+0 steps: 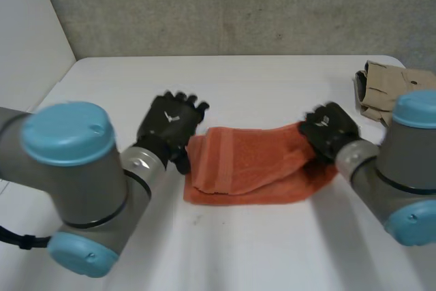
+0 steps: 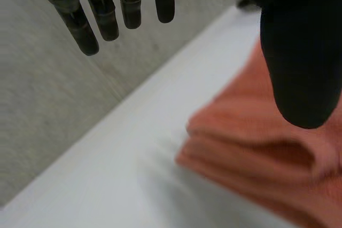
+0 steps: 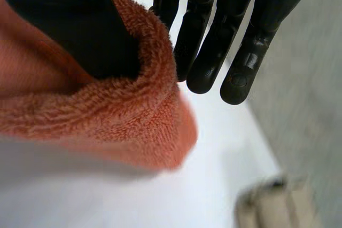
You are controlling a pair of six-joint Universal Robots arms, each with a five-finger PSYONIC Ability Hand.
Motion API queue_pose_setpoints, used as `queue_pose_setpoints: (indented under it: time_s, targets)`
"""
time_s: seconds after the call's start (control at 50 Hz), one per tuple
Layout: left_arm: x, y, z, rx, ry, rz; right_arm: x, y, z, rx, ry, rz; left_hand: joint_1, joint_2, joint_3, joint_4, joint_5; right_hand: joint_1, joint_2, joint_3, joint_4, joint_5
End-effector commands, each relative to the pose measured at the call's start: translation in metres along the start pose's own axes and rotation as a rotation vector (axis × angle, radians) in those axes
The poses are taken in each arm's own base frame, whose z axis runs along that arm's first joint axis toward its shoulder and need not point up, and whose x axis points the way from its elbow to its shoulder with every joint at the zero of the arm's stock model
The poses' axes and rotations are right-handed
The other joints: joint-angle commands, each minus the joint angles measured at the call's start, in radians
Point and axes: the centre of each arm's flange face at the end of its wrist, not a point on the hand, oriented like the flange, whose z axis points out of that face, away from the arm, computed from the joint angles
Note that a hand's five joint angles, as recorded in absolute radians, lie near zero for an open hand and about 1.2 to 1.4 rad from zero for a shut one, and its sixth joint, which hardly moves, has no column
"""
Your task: Fold the laundry.
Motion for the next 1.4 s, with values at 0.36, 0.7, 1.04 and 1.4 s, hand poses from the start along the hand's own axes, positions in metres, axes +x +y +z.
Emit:
queue_pose_setpoints:
  time_s: [0.36,0.7,1.04,1.4]
  targets:
    - [-0.087,-0.013,-0.005,0.035,-0.257,-0.111,-0.126,-0.114,-0.023,0.389,-0.392,0.131,-0.017,-0.031,-0.038,-0.028,-0.046,-0.792,-0.988,-1.006,-1.016,-0.988]
    - [-0.003,0.002,0.037,0.027,0.145,-0.263,-0.027,-0.07,-0.002,0.071,-0.274,0.805,0.019,0.005,-0.002,0.008,-0.01,-0.792,-0.988,-1.006,-1.016,-0.988]
    - [0.012,0.065,0.035,-0.273,0.117,-0.053,-0.066,-0.023,0.033,-0.139,-0.236,0.576,0.016,0.002,-0.004,0.005,-0.013,-0.792,-0.988,-1.006,-1.016,-0.988]
    - [0.002,-0.03,0.022,0.038,0.257,-0.081,-0.029,-0.04,-0.003,-0.003,-0.097,0.587,0.013,-0.001,-0.007,0.002,-0.016,-0.792,-0.988,-1.006,-1.016,-0.988]
